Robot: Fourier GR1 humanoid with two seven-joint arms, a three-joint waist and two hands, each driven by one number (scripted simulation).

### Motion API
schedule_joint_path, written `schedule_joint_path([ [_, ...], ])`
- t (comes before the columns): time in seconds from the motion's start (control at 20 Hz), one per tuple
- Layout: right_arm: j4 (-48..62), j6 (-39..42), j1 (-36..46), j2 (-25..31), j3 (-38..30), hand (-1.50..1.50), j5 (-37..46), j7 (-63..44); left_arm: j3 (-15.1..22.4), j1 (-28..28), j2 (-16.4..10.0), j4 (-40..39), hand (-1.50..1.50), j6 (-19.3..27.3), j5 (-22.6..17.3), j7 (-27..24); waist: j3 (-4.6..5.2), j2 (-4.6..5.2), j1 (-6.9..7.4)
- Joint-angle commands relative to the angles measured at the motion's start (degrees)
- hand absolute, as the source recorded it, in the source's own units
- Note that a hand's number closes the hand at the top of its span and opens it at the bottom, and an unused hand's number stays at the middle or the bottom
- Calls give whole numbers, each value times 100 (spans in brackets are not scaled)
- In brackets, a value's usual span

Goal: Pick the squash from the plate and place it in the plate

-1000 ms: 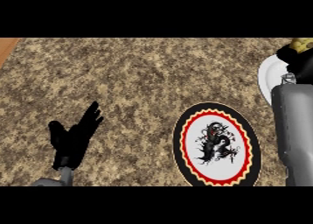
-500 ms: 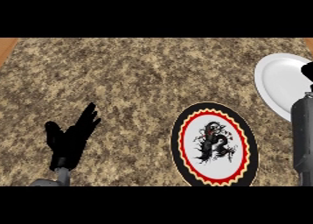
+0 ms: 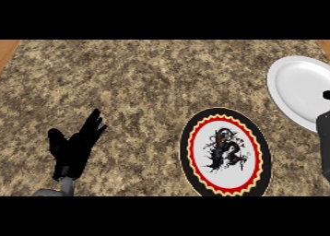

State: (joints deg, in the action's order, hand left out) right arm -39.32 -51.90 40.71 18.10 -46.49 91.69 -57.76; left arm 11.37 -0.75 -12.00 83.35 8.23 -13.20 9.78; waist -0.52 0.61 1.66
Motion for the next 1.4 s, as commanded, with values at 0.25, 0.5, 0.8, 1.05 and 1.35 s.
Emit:
schedule_joint_path([
  [0.25, 900, -1020, 63, 275, -175, -150, -2415, 2471, 8, 62, -19, 192, 0, 51, 11, 393, 16, 1, 15],
  [0.5, 383, -1734, 164, 333, -241, -150, -3251, 3336, -140, 37, -148, -15, 0, -180, -115, 302, 9, 30, 44],
  [0.8, -656, -1844, -420, -327, -54, -150, -4993, 4439, -85, 108, 35, -192, 0, -41, 74, 178, 36, -44, -133],
  [1.05, -2327, -815, -1338, -1077, 512, -150, -6138, 5032, -120, 163, 115, -317, 0, 0, 151, 67, 52, -102, -295],
  [1.35, -3450, -508, -2511, -1777, 1342, -150, -6496, 5180, -285, 72, 62, -171, 0, -104, 80, 217, 57, -89, -241],
])
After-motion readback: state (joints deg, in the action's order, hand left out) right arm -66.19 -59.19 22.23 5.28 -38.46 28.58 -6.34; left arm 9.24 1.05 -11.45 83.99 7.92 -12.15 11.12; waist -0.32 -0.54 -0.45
